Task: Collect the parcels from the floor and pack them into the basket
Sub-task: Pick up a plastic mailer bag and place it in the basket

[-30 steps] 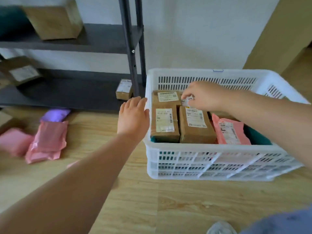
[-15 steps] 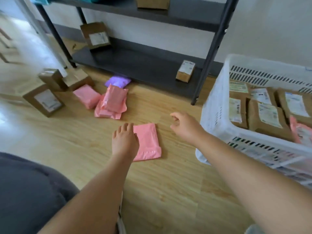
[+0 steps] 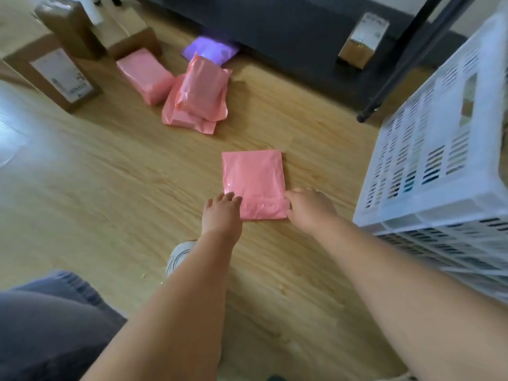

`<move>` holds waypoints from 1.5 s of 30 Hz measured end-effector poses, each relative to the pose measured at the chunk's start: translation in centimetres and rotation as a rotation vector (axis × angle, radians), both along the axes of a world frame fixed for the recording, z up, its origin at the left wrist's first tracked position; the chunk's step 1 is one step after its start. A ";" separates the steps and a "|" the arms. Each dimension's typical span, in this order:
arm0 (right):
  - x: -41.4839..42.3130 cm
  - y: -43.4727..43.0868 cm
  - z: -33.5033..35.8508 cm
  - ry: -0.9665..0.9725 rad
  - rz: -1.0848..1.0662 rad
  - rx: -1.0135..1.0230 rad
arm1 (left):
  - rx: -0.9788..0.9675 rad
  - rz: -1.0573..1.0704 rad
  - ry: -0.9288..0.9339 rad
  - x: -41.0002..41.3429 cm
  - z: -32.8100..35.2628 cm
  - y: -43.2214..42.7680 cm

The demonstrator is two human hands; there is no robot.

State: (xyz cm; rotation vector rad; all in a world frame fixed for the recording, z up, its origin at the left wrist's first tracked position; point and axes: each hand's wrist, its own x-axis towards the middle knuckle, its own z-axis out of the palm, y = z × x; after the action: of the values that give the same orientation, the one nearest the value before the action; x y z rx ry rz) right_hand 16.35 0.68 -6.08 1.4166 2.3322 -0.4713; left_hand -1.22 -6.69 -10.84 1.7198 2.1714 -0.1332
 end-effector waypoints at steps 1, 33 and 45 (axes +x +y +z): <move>-0.4 0.3 -0.7 -0.012 0.021 -0.002 | -0.019 -0.010 0.002 0.0 -0.6 0.2; 4.3 -1.3 1.5 0.153 -0.200 0.040 | 0.259 0.259 -0.297 4.7 5.4 2.2; 7.1 -3.5 9.7 0.622 -0.594 0.118 | 0.190 0.534 -0.723 5.6 11.3 -0.3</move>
State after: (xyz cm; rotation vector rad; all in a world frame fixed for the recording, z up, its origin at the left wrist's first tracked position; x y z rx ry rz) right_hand 23.49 -2.81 3.66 2.2922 2.3532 -1.0828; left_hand 4.38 -6.95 0.44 0.9700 2.0024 0.7329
